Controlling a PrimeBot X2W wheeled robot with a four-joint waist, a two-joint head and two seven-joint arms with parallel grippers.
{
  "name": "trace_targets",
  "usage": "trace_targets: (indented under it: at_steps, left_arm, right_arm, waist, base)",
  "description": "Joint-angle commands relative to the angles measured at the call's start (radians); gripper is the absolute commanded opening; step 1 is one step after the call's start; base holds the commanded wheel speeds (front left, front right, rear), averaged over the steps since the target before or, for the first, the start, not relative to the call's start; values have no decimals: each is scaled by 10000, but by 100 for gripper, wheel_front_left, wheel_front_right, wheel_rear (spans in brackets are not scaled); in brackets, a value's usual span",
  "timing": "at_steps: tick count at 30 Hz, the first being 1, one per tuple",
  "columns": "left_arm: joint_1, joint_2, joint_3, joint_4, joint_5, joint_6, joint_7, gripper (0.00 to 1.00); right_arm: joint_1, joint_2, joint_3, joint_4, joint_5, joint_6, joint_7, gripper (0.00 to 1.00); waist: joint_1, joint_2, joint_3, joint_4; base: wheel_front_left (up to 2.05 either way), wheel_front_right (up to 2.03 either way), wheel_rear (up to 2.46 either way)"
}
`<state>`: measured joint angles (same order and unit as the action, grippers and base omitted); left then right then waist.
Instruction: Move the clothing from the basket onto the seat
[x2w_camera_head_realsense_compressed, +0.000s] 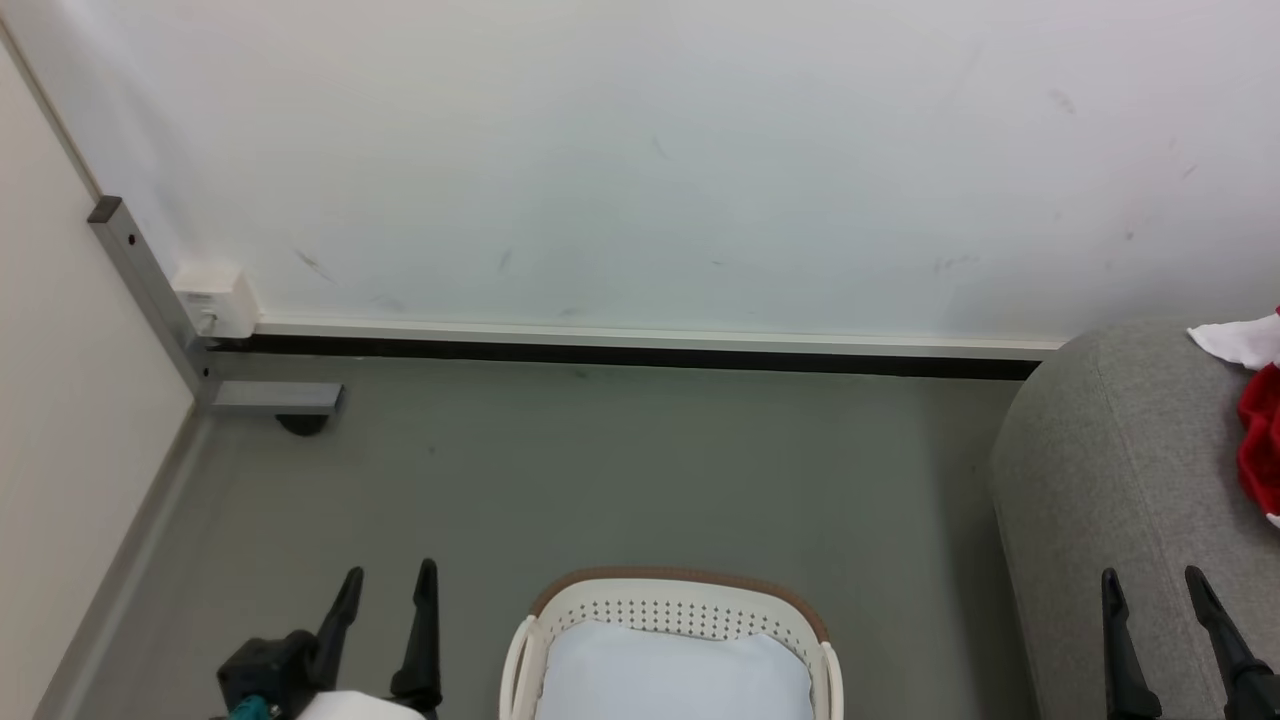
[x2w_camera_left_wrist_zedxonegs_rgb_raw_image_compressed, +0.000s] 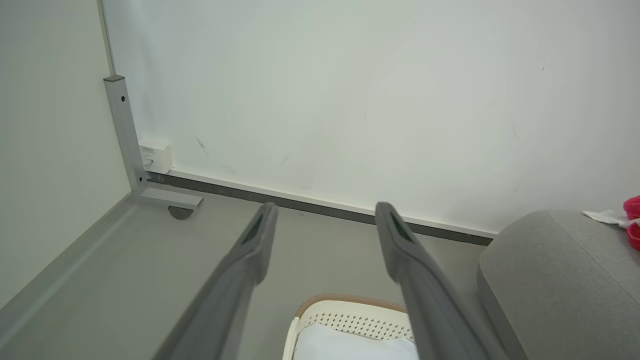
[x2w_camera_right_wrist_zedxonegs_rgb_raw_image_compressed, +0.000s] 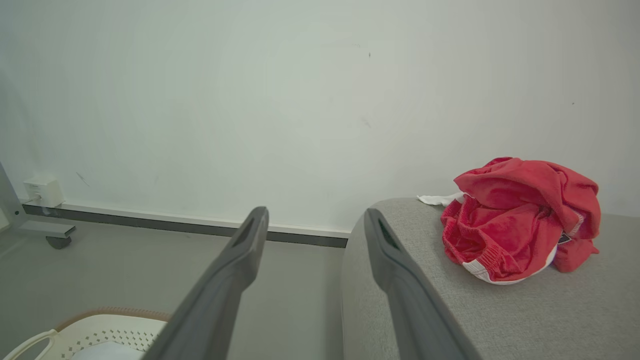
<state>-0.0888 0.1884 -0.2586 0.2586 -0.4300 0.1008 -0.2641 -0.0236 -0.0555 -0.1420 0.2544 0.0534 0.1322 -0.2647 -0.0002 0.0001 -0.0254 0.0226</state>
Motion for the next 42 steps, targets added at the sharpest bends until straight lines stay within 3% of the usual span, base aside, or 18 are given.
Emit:
trace_targets:
  at_steps: [1,14,28,29,34,42]
  left_arm:
    - [181,-75,174,92,235,-121,-4,100]
    - [362,-866,1413,550,1272,-1146,-5,100]
    - [274,-1242,1901,887,1756,-1755,-5,100]
    - [273,-1243,1883,890,1714,-1759,1,0]
    - [467,-1308,1878,1262,1605,-1786,59,0]
    - [353,-1314,2123,1138,128,-1845,507,0]
  right_arm:
    - [168,25,-18,54,34,-29,8,100]
    - [313,47,253,252,275,-29,8,100]
    - [348,45,385,317,395,-27,8,100]
    - [249,48,385,313,359,-2,0,0]
    - [300,158,358,720,461,0,58,0]
    - [118,142,294,674,2128,-2,525,0]
  waist:
    - [2,-1,-20,-48]
    - [2,-1,-160,-318]
    - [2,-1,-224,-435]
    - [2,-1,-225,-436]
    - [2,-1,-224,-441]
    - [2,-1,-192,-427]
  base:
    - [0,0,0]
    - [0,0,0]
    - [0,0,0]
    - [0,0,0]
    - [0,0,0]
    - [0,0,0]
